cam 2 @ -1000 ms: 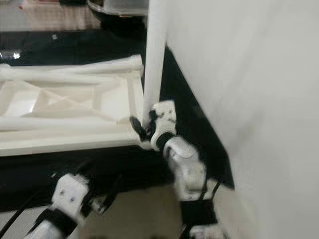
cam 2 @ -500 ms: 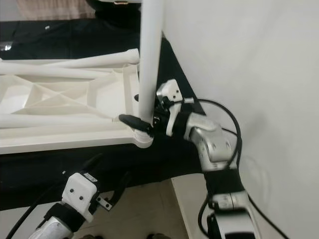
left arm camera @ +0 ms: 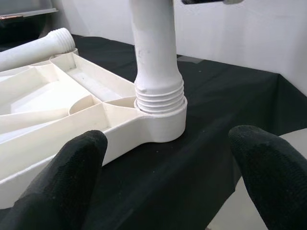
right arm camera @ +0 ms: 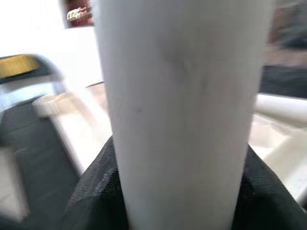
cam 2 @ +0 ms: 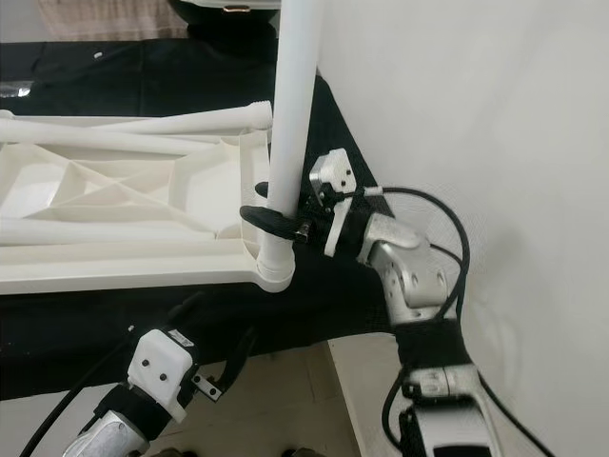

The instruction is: Building children table

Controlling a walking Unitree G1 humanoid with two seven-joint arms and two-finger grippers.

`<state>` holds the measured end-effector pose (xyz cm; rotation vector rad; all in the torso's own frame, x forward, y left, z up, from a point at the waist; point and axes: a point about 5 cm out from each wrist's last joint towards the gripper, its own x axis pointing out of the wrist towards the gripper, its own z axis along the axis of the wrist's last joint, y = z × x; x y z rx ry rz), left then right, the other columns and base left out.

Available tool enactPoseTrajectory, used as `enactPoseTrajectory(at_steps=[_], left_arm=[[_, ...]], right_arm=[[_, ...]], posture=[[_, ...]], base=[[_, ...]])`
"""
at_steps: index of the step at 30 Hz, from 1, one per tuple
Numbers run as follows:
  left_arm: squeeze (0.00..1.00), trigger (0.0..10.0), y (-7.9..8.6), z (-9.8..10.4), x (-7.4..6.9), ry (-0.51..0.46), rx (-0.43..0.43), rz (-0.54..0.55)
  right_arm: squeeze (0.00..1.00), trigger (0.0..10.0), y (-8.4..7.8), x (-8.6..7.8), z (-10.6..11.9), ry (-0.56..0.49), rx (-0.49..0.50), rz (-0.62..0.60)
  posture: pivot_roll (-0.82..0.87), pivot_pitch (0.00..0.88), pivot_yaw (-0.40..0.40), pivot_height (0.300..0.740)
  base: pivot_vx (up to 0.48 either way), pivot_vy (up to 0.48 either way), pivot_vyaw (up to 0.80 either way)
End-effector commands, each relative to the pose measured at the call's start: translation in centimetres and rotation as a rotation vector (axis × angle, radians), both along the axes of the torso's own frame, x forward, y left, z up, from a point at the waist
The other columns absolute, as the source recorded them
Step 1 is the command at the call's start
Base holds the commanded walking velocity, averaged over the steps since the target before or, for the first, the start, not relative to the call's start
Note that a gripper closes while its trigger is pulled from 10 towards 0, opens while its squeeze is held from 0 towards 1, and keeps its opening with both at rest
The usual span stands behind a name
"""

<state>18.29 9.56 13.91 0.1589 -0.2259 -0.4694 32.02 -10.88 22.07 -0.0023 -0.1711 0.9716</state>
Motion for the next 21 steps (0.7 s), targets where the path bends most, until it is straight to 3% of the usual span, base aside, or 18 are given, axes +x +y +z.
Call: enactPoseTrajectory(at_steps=[1, 3, 4, 5, 9, 13, 14, 17, 18, 21], left_arm=[[0.0, 10.0, 0.0, -0.3, -0.2, 0.01, -0.007, -0.005], [0.0, 10.0, 0.1, -0.4, 0.0, 0.009, -0.006, -0.006], [0.0, 10.0, 0.1, -0.4, 0.0, 0.009, -0.006, -0.006], [0.0, 10.0, 0.1, -0.4, 0.2, 0.009, -0.005, -0.007], [0.0, 10.0, 0.2, -0.5, 0.4, 0.009, -0.003, -0.005], [0.0, 10.0, 0.2, -0.6, 0.7, 0.009, -0.004, -0.007], [0.0, 10.0, 0.2, -0.6, 0.8, 0.008, -0.004, -0.008], [0.0, 10.0, 0.2, -0.7, 1.0, 0.007, -0.006, -0.011], [0.0, 10.0, 0.2, -0.7, 1.1, 0.006, -0.007, -0.013], [0.0, 10.0, 0.2, -0.7, 1.2, 0.006, -0.008, -0.015]], right_arm=[[0.0, 0.0, 0.5, -0.1, -2.6, 0.121, -0.049, -0.113], [0.0, 0.0, 2.2, -2.0, -5.3, 0.171, -0.083, -0.379], [0.0, 0.0, 2.2, -2.0, -5.3, 0.171, -0.083, -0.379], [0.0, 0.0, 3.0, -3.0, -6.3, 0.194, -0.077, -0.512], [0.0, 0.0, 3.3, -3.0, -6.3, 0.169, -0.096, -0.597], [0.0, 0.0, 3.8, -2.7, -6.0, 0.155, -0.096, -0.596], [0.0, 10.0, 4.1, -2.6, -5.8, 0.143, -0.082, -0.57], [0.0, 10.0, 4.4, -2.6, -4.8, 0.123, -0.023, -0.501], [1.0, 10.0, 4.4, -2.6, -4.3, 0.128, 0.021, -0.439], [1.0, 10.0, 3.8, -2.2, -3.1, 0.126, 0.087, -0.347]], posture=[[0.07, 0.145, -0.1, 0.74], [0.06, 0.15, -0.09, 0.74], [0.06, 0.15, -0.09, 0.74], [0.05, 0.141, -0.081, 0.74], [0.04, 0.133, -0.077, 0.74], [0.04, 0.128, -0.073, 0.74], [0.03, 0.123, -0.071, 0.74], [0.03, 0.122, -0.072, 0.74], [0.03, 0.116, -0.068, 0.74], [0.02, 0.12, -0.067, 0.74]], base=[[0.0, 0.0, 0.0], [0.0, 0.0, 0.0], [0.0, 0.0, 0.0], [0.0, 0.0, 0.0], [0.0, 0.0, 0.0], [0.0, 0.0, 0.0], [0.0, 0.0, 0.0], [0.0, 0.0, 0.0], [0.0, 0.0, 0.0], [0.0, 0.0, 0.0]])
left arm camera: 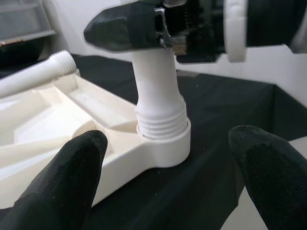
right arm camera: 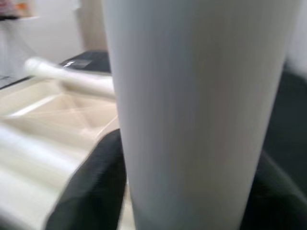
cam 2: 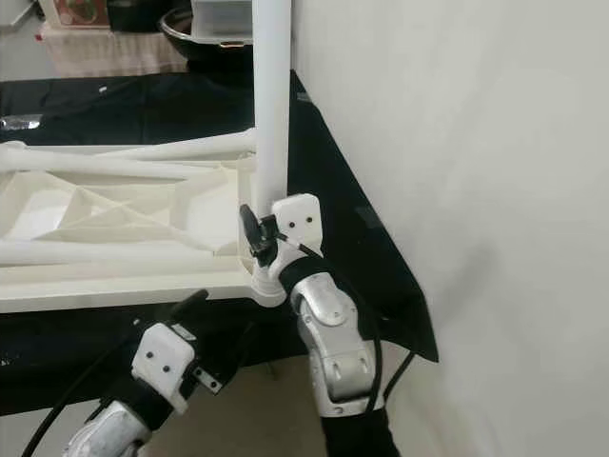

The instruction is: Building children table

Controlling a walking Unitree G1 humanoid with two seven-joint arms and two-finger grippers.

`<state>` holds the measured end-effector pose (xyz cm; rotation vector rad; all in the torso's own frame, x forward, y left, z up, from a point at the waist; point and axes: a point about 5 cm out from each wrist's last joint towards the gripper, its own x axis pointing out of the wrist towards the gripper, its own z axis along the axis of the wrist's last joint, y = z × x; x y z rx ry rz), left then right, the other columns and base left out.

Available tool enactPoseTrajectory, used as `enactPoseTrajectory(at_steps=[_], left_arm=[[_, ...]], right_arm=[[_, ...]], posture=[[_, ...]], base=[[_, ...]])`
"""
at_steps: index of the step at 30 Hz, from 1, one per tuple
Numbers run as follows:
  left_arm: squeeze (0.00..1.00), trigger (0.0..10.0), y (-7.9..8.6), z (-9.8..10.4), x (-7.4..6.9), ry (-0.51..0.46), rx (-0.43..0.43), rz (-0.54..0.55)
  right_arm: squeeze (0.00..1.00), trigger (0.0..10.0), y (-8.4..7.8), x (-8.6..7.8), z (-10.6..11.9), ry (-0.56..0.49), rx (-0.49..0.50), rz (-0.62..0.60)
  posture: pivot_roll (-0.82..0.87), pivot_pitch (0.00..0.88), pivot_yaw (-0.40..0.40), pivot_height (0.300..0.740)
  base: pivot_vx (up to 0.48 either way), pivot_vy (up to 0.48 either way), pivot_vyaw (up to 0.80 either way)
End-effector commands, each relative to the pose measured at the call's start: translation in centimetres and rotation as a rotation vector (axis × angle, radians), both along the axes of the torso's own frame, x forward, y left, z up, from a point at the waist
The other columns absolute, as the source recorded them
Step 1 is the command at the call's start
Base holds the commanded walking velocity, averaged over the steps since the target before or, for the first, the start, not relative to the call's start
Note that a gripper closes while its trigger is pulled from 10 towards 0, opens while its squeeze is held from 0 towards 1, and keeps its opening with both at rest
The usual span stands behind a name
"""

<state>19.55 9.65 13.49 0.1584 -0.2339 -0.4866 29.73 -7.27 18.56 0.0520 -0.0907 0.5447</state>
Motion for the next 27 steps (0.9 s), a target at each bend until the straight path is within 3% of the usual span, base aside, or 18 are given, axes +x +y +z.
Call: enactPoseTrajectory(at_steps=[1, 3, 4, 5, 6, 8, 9, 12, 21, 22, 23, 24, 27], left_arm=[[0.0, 10.0, 0.1, -0.3, 0.0, 0.012, -0.008, 0.002], [0.0, 10.0, 0.1, -0.3, 0.1, 0.012, -0.009, -0.001], [0.0, 10.0, 0.1, -0.3, 0.1, 0.012, -0.01, -0.003], [0.0, 10.0, 0.1, -0.3, 0.1, 0.011, -0.01, -0.005], [0.0, 10.0, 0.1, -0.3, 0.1, 0.011, -0.011, -0.006], [0.0, 10.0, 0.1, -0.3, 0.1, 0.01, -0.011, -0.007], [0.0, 10.0, 0.1, -0.3, 0.1, 0.01, -0.011, -0.008], [0.0, 10.0, 0.0, -0.4, 0.0, 0.009, -0.012, -0.01], [0.0, 10.0, -0.2, -0.2, -0.5, 0.006, -0.018, -0.008], [0.0, 10.0, -0.2, -0.2, -0.6, 0.007, -0.019, -0.007], [0.0, 10.0, -0.2, -0.2, -0.6, 0.007, -0.019, -0.007], [0.0, 10.0, -0.3, -0.2, -0.7, 0.007, -0.019, -0.006], [0.0, 10.0, -0.3, -0.1, -0.9, 0.008, -0.02, -0.007]], right_arm=[[1.0, 10.0, -0.1, 0.1, 0.8, 0.001, 0.059, 0.089], [1.0, 10.0, -0.1, -0.1, 1.2, -0.001, 0.075, 0.176], [0.69, 10.0, -0.2, -0.3, 1.4, -0.017, 0.061, 0.227], [0.69, 10.0, -0.3, -0.3, 1.5, -0.029, 0.045, 0.271], [0.53, 10.0, -0.5, -0.4, 1.6, -0.037, 0.031, 0.294], [0.53, 10.0, -0.5, -0.4, 1.6, -0.042, 0.023, 0.301], [0.0, 10.0, -1.1, 0.0, 1.8, -0.048, 0.006, 0.362], [0.0, 10.0, -2.7, 0.8, 2.5, -0.06, -0.041, 0.485], [0.0, 10.0, -5.2, 3.3, 5.0, -0.093, -0.083, 0.591], [0.0, 7.1, -5.3, 3.6, 5.4, -0.102, -0.092, 0.604], [0.0, 7.1, -5.3, 3.6, 5.4, -0.102, -0.092, 0.604], [0.0, 0.0, -5.4, 3.9, 5.7, -0.108, -0.097, 0.626], [0.0, 0.0, -5.7, 4.2, 6.0, -0.111, -0.113, 0.678]], posture=[[0.02, 0.12, -0.067, 0.74], [0.02, 0.121, -0.069, 0.74], [0.03, 0.123, -0.071, 0.74], [0.03, 0.123, -0.071, 0.74], [0.03, 0.123, -0.071, 0.74], [0.03, 0.123, -0.071, 0.74], [0.03, 0.123, -0.073, 0.74], [0.04, 0.124, -0.076, 0.74], [0.07, 0.139, -0.089, 0.74], [0.07, 0.14, -0.089, 0.74], [0.07, 0.14, -0.089, 0.74], [0.07, 0.144, -0.089, 0.74], [0.08, 0.152, -0.088, 0.74]], base=[[0.0, 0.0, 0.0], [0.0, 0.0, 0.0], [0.0, 0.0, 0.0], [0.0, 0.0, 0.0], [0.0, 0.0, 0.0], [0.0, 0.0, 0.0], [0.0, 0.0, 0.0], [0.0, 0.0, 0.0], [0.0, 0.0, 0.0], [0.0, 0.0, 0.0], [0.0, 0.0, 0.0], [0.0, 0.0, 0.0], [0.0, 0.0, 0.0]])
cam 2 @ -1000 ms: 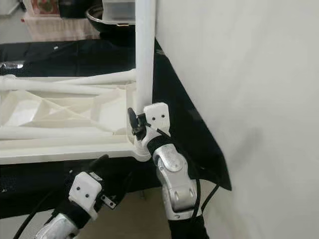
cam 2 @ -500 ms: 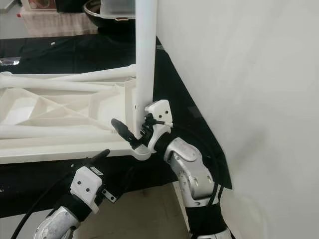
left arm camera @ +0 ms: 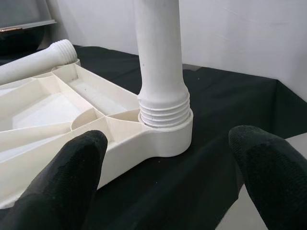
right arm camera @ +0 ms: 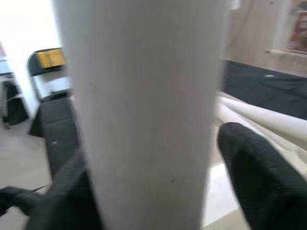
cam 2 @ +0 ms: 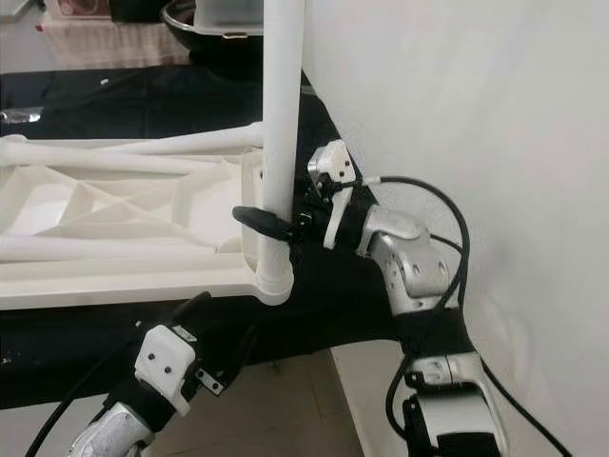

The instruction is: Building children table

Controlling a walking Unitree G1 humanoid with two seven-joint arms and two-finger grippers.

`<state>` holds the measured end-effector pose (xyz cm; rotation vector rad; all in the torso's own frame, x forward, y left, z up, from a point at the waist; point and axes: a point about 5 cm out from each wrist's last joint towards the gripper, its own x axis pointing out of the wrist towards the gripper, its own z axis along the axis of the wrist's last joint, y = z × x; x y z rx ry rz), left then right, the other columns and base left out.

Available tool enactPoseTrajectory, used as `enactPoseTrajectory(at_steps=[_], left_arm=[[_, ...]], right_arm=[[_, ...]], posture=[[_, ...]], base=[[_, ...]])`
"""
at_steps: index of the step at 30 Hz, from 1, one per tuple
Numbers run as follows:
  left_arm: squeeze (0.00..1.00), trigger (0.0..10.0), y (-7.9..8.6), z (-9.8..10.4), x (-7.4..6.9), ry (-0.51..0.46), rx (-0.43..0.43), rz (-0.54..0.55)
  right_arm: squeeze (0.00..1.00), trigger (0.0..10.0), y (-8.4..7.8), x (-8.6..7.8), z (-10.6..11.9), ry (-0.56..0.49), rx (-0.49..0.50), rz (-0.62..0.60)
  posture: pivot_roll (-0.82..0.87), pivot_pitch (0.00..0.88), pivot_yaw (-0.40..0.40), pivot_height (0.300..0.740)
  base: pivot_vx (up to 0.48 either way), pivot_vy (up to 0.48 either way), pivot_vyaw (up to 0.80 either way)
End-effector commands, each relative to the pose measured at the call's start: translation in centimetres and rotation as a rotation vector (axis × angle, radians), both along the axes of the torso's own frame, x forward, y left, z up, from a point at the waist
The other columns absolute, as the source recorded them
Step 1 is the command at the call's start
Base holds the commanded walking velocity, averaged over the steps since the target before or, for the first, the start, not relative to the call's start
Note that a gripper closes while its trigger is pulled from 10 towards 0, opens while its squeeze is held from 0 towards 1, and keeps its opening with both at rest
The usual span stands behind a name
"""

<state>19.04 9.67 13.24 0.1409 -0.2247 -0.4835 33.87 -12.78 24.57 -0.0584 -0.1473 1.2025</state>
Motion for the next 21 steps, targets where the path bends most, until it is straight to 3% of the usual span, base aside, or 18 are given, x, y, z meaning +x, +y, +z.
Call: enactPoseTrajectory(at_steps=[1, 8, 10, 13, 14, 15, 16, 17, 18, 19, 21], left_arm=[[0.0, 10.0, -0.3, 0.2, -0.5, -0.004, -0.006, -0.009], [0.0, 10.0, -0.3, 0.2, -0.5, -0.003, -0.007, -0.01], [0.0, 10.0, -0.2, 0.2, -0.4, -0.003, -0.007, -0.009], [0.0, 10.0, -0.2, 0.2, -0.4, -0.003, -0.008, -0.008], [0.0, 10.0, -0.1, 0.2, -0.3, -0.003, -0.007, -0.007], [0.0, 10.0, 0.0, 0.2, -0.2, -0.003, -0.006, -0.006], [0.0, 10.0, 0.0, 0.2, -0.2, -0.003, -0.006, -0.006], [0.0, 10.0, 0.1, 0.2, -0.1, -0.003, -0.006, -0.006], [0.0, 10.0, 0.1, 0.2, -0.1, -0.003, -0.006, -0.006], [0.0, 10.0, 0.1, 0.1, 0.0, -0.003, -0.007, -0.006], [0.0, 10.0, 0.2, 0.0, 0.3, -0.002, -0.007, -0.007]], right_arm=[[0.0, 0.0, -0.3, 0.1, 0.0, -0.004, -0.008, 0.035], [0.0, 0.0, -0.1, -0.5, -0.7, 0.008, -0.018, 0.056], [0.0, 0.0, 0.3, -0.8, -1.8, 0.011, -0.011, -0.062], [0.0, 0.0, 0.5, -0.9, -2.2, 0.015, -0.006, -0.118], [0.0, 0.0, 1.0, -0.9, -3.3, 0.04, -0.017, -0.237], [0.0, 0.0, 1.7, -0.9, -4.9, 0.059, -0.064, -0.478], [0.0, 0.0, 1.7, -0.9, -4.9, 0.059, -0.064, -0.478], [0.0, 0.0, 2.4, -1.7, -6.8, 0.103, -0.095, -0.685], [0.0, 0.0, 2.4, -1.7, -6.8, 0.103, -0.095, -0.685], [0.0, 0.0, 3.0, -2.6, -8.0, 0.119, -0.131, -0.811], [0.0, 0.0, 4.5, -3.1, -8.7, 0.118, -0.147, -0.875]], posture=[[0.08, 0.153, -0.088, 0.74], [0.07, 0.156, -0.087, 0.74], [0.06, 0.153, -0.09, 0.74], [0.06, 0.153, -0.09, 0.74], [0.06, 0.153, -0.09, 0.74], [0.05, 0.15, -0.086, 0.74], [0.05, 0.15, -0.086, 0.74], [0.05, 0.146, -0.079, 0.74], [0.05, 0.146, -0.079, 0.74], [0.05, 0.145, -0.078, 0.74], [0.05, 0.127, -0.068, 0.74]], base=[[0.0, 0.0, 0.0], [0.0, 0.0, 0.0], [0.0, 0.0, 0.0], [0.0, 0.0, 0.0], [0.0, 0.0, 0.0], [0.0, 0.0, 0.0], [0.0, 0.0, 0.0], [0.0, 0.0, 0.0], [0.0, 0.0, 0.0], [0.0, 0.0, 0.0], [0.0, 0.0, 0.0]])
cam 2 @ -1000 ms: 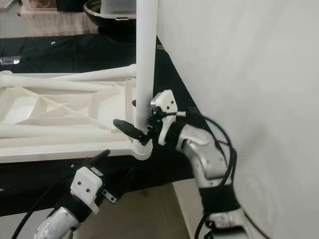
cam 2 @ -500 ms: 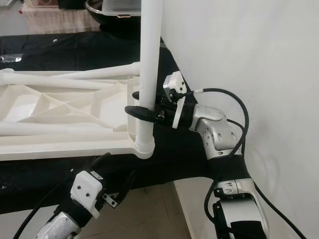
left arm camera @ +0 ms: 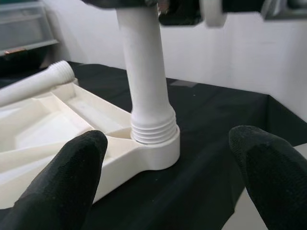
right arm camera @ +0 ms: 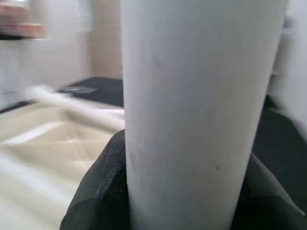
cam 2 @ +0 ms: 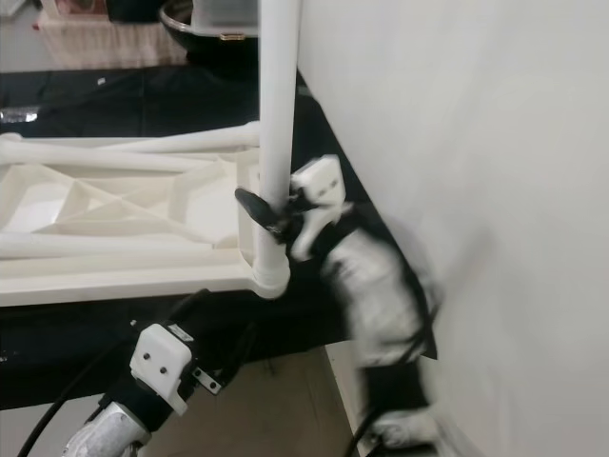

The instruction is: Building children table

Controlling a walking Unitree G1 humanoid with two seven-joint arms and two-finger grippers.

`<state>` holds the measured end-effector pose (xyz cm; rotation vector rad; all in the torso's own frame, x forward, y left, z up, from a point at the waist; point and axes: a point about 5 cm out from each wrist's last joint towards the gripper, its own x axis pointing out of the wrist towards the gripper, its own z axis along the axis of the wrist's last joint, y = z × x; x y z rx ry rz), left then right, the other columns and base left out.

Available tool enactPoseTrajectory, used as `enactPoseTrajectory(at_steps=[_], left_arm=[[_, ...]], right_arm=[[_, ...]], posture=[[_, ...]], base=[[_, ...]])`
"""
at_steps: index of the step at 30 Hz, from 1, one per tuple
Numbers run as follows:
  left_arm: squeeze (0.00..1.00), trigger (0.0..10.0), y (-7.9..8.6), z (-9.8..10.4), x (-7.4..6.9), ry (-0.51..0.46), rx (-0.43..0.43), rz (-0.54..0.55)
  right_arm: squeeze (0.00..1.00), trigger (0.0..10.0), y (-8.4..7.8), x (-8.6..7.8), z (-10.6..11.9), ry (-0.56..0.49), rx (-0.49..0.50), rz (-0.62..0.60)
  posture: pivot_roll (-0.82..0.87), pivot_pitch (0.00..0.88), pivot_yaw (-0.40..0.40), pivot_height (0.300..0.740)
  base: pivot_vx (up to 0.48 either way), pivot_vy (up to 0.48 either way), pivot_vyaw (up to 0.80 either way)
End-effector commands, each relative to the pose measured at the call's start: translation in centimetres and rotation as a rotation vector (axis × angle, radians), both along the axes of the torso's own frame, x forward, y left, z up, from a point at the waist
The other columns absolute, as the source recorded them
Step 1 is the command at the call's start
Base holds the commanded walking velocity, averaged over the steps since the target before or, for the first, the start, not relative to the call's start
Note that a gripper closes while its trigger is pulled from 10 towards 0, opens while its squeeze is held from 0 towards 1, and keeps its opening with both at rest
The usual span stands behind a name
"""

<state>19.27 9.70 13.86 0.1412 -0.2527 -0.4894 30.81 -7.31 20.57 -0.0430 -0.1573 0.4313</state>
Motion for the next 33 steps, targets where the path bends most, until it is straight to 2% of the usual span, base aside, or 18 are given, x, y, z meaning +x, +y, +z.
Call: enactPoseTrajectory(at_steps=[1, 4, 5, 6, 7, 8, 9, 10, 11, 15, 17, 18, 20, 21, 23, 28, 32, 33], left_arm=[[0.0, 10.0, 0.1, -0.6, 0.1, 0.025, -0.001, 0.002], [0.0, 10.0, 0.2, -0.7, 0.3, 0.026, -0.001, 0.004], [0.0, 10.0, 0.2, -0.7, 0.4, 0.025, -0.002, 0.006], [0.0, 10.0, 0.2, -0.7, 0.4, 0.024, -0.002, 0.007], [0.0, 10.0, 0.2, -0.7, 0.4, 0.024, -0.002, 0.008], [0.0, 10.0, 0.2, -0.7, 0.4, 0.023, -0.002, 0.01], [0.0, 10.0, 0.2, -0.6, 0.4, 0.022, -0.003, 0.011], [0.0, 10.0, 0.3, -0.6, 0.4, 0.022, -0.003, 0.013], [0.0, 10.0, 0.3, -0.6, 0.4, 0.022, -0.003, 0.013], [0.0, 10.0, 0.2, -0.6, 0.4, 0.02, -0.005, 0.013], [0.0, 10.0, 0.2, -0.6, 0.3, 0.02, -0.006, 0.013], [0.0, 10.0, 0.2, -0.6, 0.3, 0.02, -0.007, 0.013], [0.0, 10.0, 0.2, -0.5, 0.2, 0.019, -0.008, 0.014], [0.0, 10.0, 0.2, -0.5, 0.2, 0.019, -0.008, 0.014], [0.0, 10.0, 0.1, -0.4, 0.0, 0.017, -0.009, 0.019], [0.0, 10.0, 0.1, -0.3, -0.4, 0.017, -0.01, 0.023], [0.0, 10.0, 0.0, -0.3, -0.6, 0.018, -0.011, 0.024], [0.0, 10.0, 0.0, -0.2, -0.7, 0.019, -0.012, 0.025]], right_arm=[[0.0, 0.0, -0.6, 0.1, -4.6, 0.189, -0.16, -0.109], [0.0, 0.0, 0.1, 0.9, -3.8, 0.164, -0.145, -0.112], [0.0, 0.5, 0.4, 1.2, -3.4, 0.147, -0.143, -0.103], [0.0, 4.8, 0.4, 1.3, -3.1, 0.139, -0.143, -0.099], [0.0, 10.0, 0.5, 1.4, -2.8, 0.129, -0.122, -0.082], [0.0, 10.0, 0.6, 1.5, -2.5, 0.117, -0.093, -0.051], [0.42, 10.0, 0.5, 1.4, -2.2, 0.103, -0.078, -0.033], [1.0, 10.0, 0.6, 1.3, -1.9, 0.098, -0.037, 0.018], [1.0, 10.0, 0.6, 1.3, -1.9, 0.098, -0.037, 0.018], [1.0, 10.0, 0.9, 0.4, -0.2, 0.049, 0.049, 0.219], [1.0, 10.0, 0.6, 0.4, 0.3, 0.032, 0.048, 0.276], [0.9, 10.0, 0.5, 0.2, 0.7, 0.026, 0.05, 0.37], [0.04, 10.0, -0.2, 0.2, 1.2, -0.008, -0.013, 0.489], [0.04, 10.0, -0.2, 0.2, 1.2, -0.008, -0.013, 0.489], [0.0, 10.0, -1.3, 0.8, 2.1, -0.037, -0.098, 0.639], [0.0, 10.0, -2.6, 1.8, 3.2, -0.029, -0.117, 0.76], [0.0, 10.0, -3.3, 2.6, 3.9, -0.028, -0.127, 0.783], [0.0, 9.4, -3.6, 3.0, 4.3, -0.03, -0.128, 0.788]], posture=[[0.05, 0.127, -0.068, 0.74], [0.05, 0.116, -0.072, 0.74], [0.05, 0.114, -0.074, 0.74], [0.05, 0.114, -0.075, 0.74], [0.05, 0.113, -0.075, 0.74], [0.05, 0.115, -0.076, 0.74], [0.05, 0.116, -0.076, 0.74], [0.05, 0.116, -0.076, 0.74], [0.05, 0.116, -0.076, 0.74], [0.05, 0.12, -0.077, 0.74], [0.05, 0.126, -0.078, 0.74], [0.05, 0.127, -0.079, 0.74], [0.06, 0.135, -0.083, 0.74], [0.06, 0.135, -0.083, 0.74], [0.07, 0.146, -0.087, 0.74], [0.08, 0.159, -0.092, 0.74], [0.09, 0.164, -0.094, 0.74], [0.09, 0.168, -0.096, 0.74]], base=[[0.0, 0.0, 0.0], [0.0, 0.0, 0.0], [0.0, 0.0, 0.0], [0.0, 0.0, 0.0], [0.0, 0.0, 0.0], [0.0, 0.0, 0.0], [0.0, 0.0, 0.0], [0.0, 0.0, 0.0], [0.0, 0.0, 0.0], [0.0, 0.0, 0.0], [0.0, 0.0, 0.0], [0.0, 0.0, 0.0], [0.0, 0.0, 0.0], [0.0, 0.0, 0.0], [0.0, 0.0, 0.0], [0.0, 0.0, 0.0], [0.0, 0.0, 0.0], [0.0, 0.0, 0.0]])
